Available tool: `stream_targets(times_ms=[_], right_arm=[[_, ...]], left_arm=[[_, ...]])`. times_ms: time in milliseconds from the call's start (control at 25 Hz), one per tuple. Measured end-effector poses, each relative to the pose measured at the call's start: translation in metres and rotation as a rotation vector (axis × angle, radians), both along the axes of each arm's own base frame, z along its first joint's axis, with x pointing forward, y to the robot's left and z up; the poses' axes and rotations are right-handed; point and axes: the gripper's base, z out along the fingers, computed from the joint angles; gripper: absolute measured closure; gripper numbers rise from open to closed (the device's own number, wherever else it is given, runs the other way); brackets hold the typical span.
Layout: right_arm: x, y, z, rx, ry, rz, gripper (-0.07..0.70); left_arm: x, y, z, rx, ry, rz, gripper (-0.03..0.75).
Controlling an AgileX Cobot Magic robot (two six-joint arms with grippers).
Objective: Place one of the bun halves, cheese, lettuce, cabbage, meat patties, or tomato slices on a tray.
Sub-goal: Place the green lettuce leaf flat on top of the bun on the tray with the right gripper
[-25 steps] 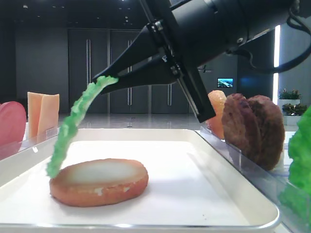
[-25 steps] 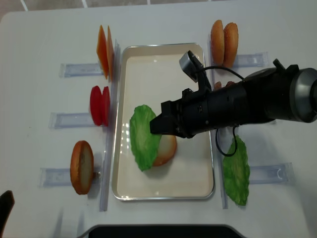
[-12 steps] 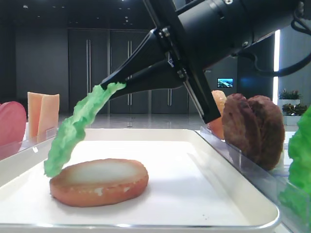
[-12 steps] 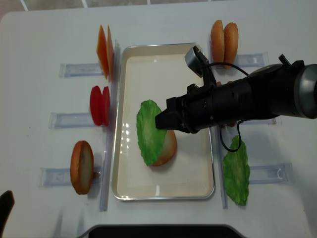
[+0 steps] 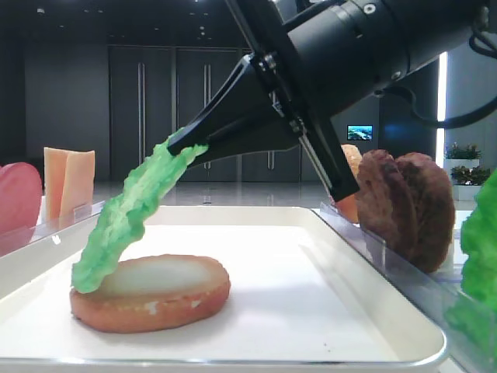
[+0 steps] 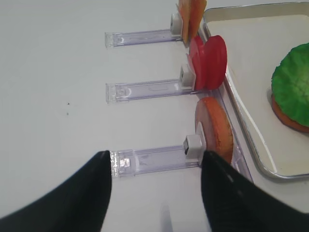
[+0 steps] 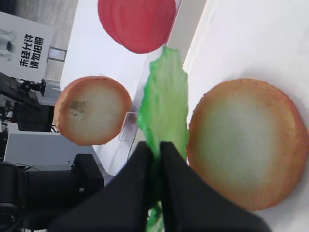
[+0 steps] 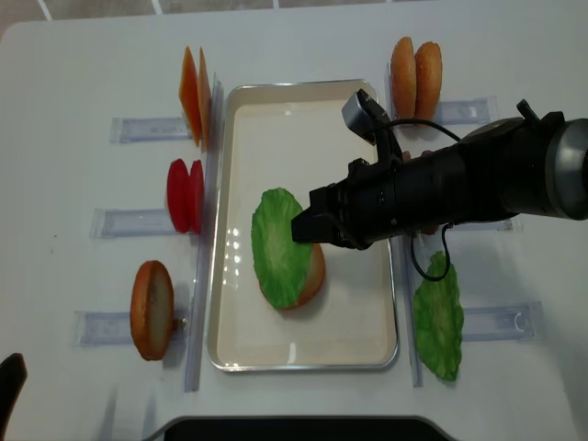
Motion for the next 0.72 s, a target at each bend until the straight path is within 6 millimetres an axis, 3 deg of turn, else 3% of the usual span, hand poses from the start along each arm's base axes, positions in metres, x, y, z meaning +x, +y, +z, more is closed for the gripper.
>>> stream_targets(times_ms=[720], right_arm=[[0.0020,0.0005,0.0016,0.020,0.008,-0.029,0.607]], left_arm=[[0.0000,0.0000,0.0000,0.000,0.000,0.000,0.262]])
